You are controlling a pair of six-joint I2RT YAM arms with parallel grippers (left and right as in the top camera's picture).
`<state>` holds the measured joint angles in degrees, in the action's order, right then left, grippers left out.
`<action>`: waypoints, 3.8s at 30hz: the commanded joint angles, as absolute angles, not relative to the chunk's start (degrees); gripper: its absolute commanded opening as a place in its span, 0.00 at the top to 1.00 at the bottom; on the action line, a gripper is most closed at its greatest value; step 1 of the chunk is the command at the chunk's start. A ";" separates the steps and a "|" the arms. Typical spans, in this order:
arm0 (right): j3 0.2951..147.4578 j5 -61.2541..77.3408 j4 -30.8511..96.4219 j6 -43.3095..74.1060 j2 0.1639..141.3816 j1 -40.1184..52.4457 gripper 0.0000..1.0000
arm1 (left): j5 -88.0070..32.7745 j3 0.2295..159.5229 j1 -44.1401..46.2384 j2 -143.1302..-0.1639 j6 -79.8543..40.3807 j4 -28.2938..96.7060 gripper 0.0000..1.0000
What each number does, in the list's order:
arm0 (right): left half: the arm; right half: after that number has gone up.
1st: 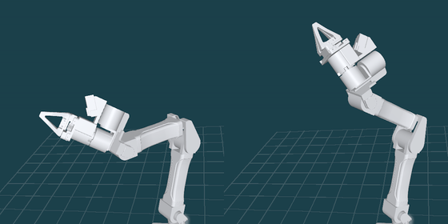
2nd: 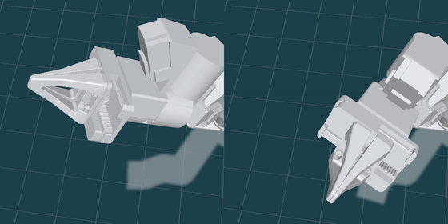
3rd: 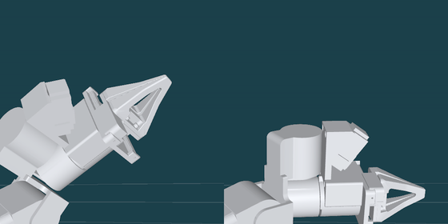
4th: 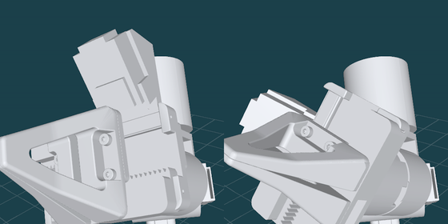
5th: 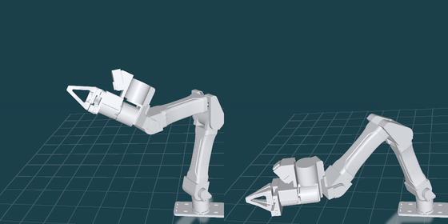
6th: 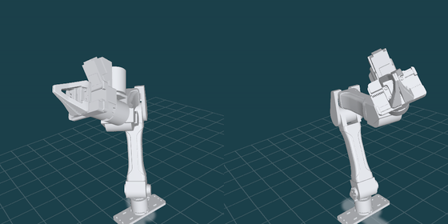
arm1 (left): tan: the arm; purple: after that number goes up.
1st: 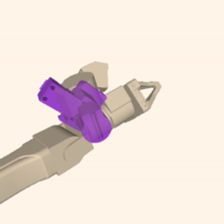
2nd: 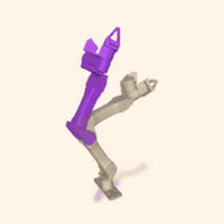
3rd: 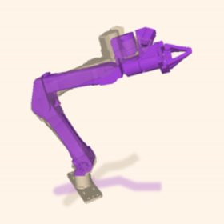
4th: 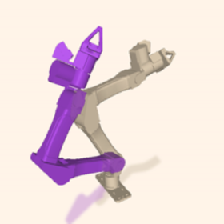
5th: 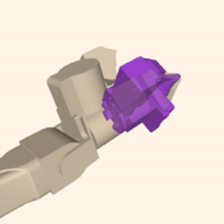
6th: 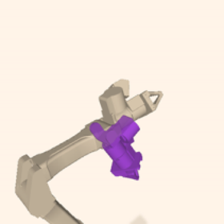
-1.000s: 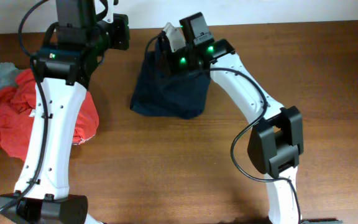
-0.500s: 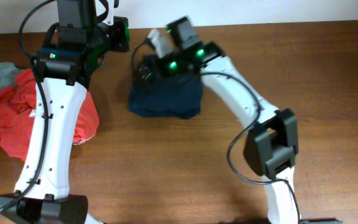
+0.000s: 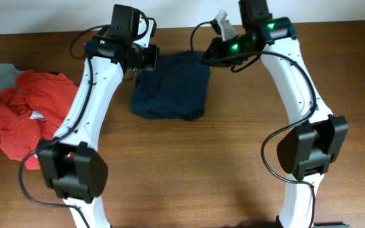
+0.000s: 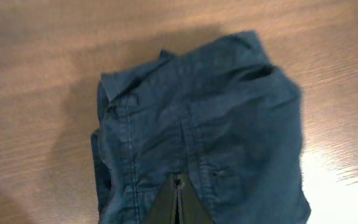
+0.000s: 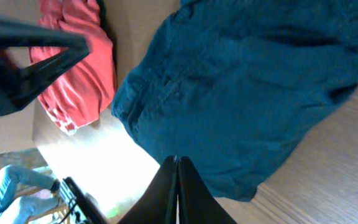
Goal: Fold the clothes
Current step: 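Press the folded shorts bundle flat with both grippers, then grasp the navy shorts bundle with the right gripper, then carry the shorts bundle to the right table edge with the right gripper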
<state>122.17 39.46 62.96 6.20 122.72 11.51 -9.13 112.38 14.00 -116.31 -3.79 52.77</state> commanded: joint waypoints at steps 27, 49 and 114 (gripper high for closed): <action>92.84 44.12 32.69 12.56 131.63 17.61 0.96 | -12.23 112.38 13.45 -139.98 -7.29 45.45 0.99; 108.99 41.30 47.03 8.71 124.77 5.30 0.48 | -13.28 112.68 8.82 -127.92 -6.39 48.58 0.99; 109.10 31.83 49.30 20.23 135.39 -38.85 0.96 | -10.90 112.66 8.47 -105.91 -2.96 57.01 0.63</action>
